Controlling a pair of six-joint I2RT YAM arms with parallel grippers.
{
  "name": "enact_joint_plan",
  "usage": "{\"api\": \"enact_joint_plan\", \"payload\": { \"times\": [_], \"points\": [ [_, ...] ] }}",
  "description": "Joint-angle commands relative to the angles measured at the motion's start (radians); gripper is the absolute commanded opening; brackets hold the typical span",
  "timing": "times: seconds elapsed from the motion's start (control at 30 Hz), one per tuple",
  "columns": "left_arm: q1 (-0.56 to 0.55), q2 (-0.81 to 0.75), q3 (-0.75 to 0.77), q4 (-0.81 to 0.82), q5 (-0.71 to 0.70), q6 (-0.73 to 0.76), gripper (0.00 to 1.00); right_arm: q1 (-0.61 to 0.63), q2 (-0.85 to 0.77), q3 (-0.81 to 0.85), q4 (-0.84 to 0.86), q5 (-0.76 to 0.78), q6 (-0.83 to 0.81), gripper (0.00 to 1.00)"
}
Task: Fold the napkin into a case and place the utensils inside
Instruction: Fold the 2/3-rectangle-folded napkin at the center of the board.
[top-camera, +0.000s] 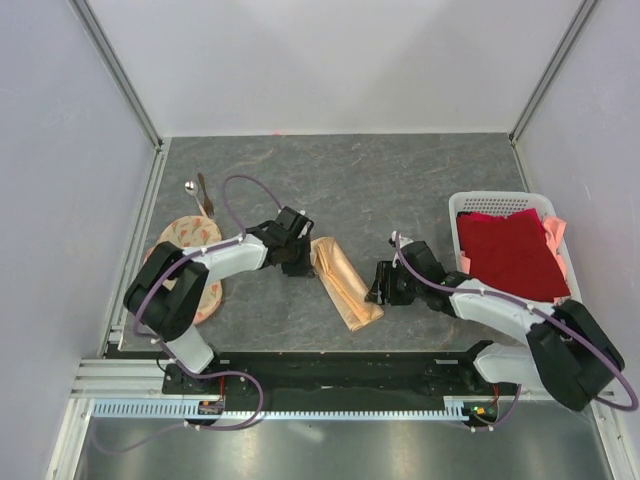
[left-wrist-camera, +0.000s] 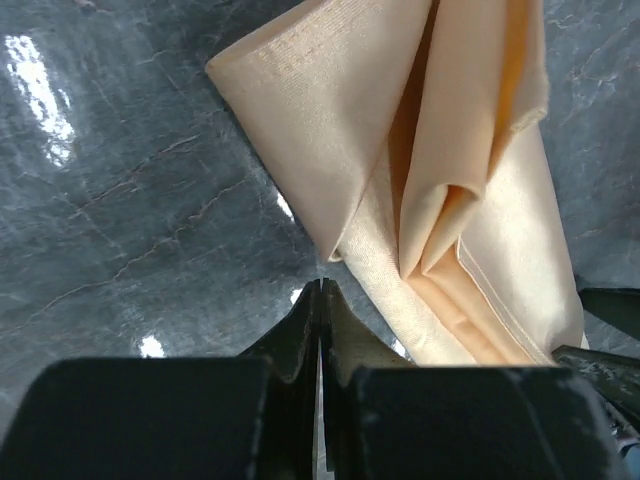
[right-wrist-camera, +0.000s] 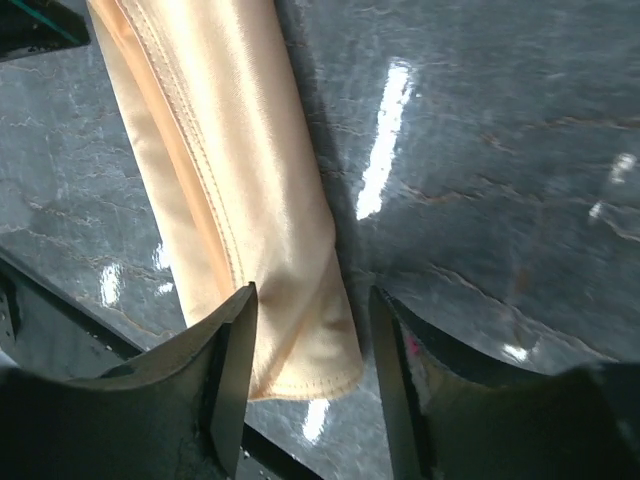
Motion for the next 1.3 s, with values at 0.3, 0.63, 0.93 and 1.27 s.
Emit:
{"api": "enact_joint_plan", "payload": {
  "times": [0.3,0.63,0.93,1.27],
  "points": [
    [-0.052,-0.254,-0.210,0.228,0.363,-0.205,0.04,0.139,0.031,0.292,-0.312,0.179,-0.191,0.60],
    [-0.084,-0.134,-0.219,0.375,0.337,-0.310,0.03,0.277,0.186,0.379,-0.337,0.290,-0.254,0.48],
    [-0.091,-0.039,-0.242,0.420,0.297,-0.302,0.02,0.374,0.267,0.422,-0.374,0.410,-0.263,0.50],
    [-0.109,-0.004,-0.259,0.426,0.282,-0.299,0.02,0.422,0.352,0.445,-0.394,0.485,-0.260,0.51]
  ]
}}
